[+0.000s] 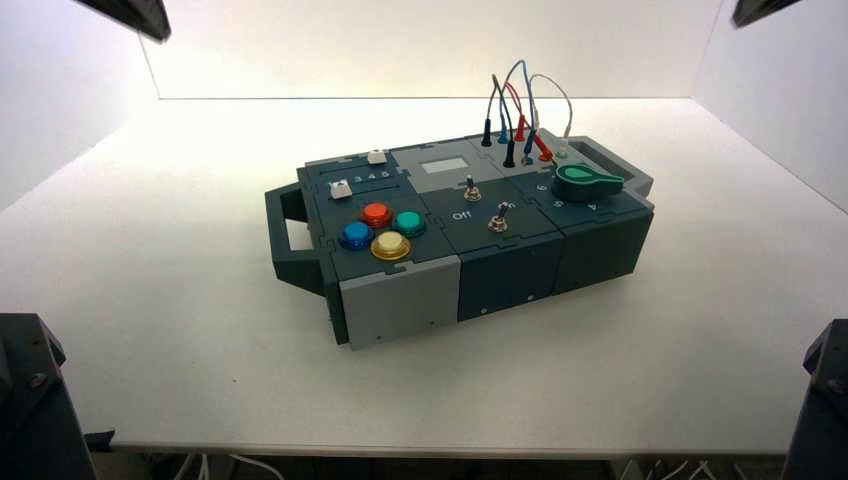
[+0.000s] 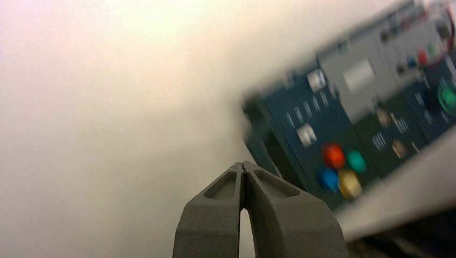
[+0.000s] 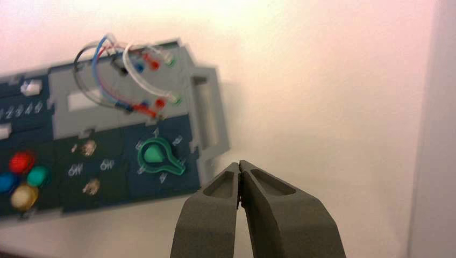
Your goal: Move the box away.
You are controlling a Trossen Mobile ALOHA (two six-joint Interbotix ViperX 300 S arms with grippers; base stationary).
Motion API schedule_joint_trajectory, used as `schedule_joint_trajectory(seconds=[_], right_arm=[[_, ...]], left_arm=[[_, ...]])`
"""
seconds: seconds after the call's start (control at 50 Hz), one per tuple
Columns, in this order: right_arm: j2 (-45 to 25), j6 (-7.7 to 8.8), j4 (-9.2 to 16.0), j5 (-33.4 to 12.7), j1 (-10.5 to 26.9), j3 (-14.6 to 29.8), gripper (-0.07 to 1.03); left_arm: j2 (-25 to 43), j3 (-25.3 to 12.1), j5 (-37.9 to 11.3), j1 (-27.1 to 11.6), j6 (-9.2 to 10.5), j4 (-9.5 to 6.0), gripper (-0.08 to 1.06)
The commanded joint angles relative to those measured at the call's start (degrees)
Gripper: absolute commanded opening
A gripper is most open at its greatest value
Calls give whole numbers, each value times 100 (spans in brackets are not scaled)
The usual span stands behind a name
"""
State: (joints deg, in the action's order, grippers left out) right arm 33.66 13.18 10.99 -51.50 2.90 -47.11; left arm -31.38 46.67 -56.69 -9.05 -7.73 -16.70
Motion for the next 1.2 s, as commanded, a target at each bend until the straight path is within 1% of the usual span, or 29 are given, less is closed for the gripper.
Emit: schedule_joint_trajectory(seconds=[0.02, 0.12, 0.2, 0.24, 0.28, 0.3, 0.32, 0.36, 0.44, 0.48, 0.56, 0.62, 0.68, 0.82, 0.92, 1.0, 1.2], right_arm=[[-220, 123, 105, -70, 176, 149, -2], [-431, 149, 97, -70, 211, 176, -2], [-606, 237, 97, -70, 211, 220, -2], [-738, 334, 97, -97, 211, 272, -2], [-835, 378, 97, -114, 220, 316, -2], [-835, 378, 97, -114, 220, 316, -2], [-958, 439, 97, -114, 220, 334, -2], [-1063, 492, 97, -105, 220, 360, -2], [-1248, 606, 97, -53, 220, 396, -2], [-1310, 615, 97, -18, 229, 413, -2], [-1477, 633, 97, 53, 237, 439, -2], [-1582, 642, 97, 79, 264, 466, -2], [-1696, 650, 97, 105, 290, 483, -2], [-2030, 738, 97, 255, 466, 624, -2], [-2206, 738, 97, 325, 571, 721, -2], [-2399, 738, 97, 387, 633, 853, -2], [-2725, 738, 97, 396, 642, 1020, -2]], left_arm=[[141, -211, -299, -316, 9, -141, -3], [325, -211, -360, -554, 26, -193, -3], [457, -185, -360, -650, 70, -211, -3], [536, -176, -360, -677, 149, -220, -3], [633, -141, -360, -712, 281, -237, -3], [633, -141, -360, -712, 281, -237, -3], [712, -79, -369, -729, 431, -272, -3], [800, -44, -360, -729, 527, -308, -3], [984, -9, -369, -729, 580, -404, -3], [1107, 0, -352, -729, 615, -475, -3], [1283, 0, -334, -729, 615, -606, -3], [1450, 26, -246, -738, 580, -738, -3], [1573, 26, -132, -738, 563, -791, -3], [1775, 44, 220, -738, 554, -817, -3], [1881, 53, 343, -729, 554, -835, -3], [2030, 62, 369, -738, 554, -835, -3], [2391, 44, 378, -738, 554, -844, -3]])
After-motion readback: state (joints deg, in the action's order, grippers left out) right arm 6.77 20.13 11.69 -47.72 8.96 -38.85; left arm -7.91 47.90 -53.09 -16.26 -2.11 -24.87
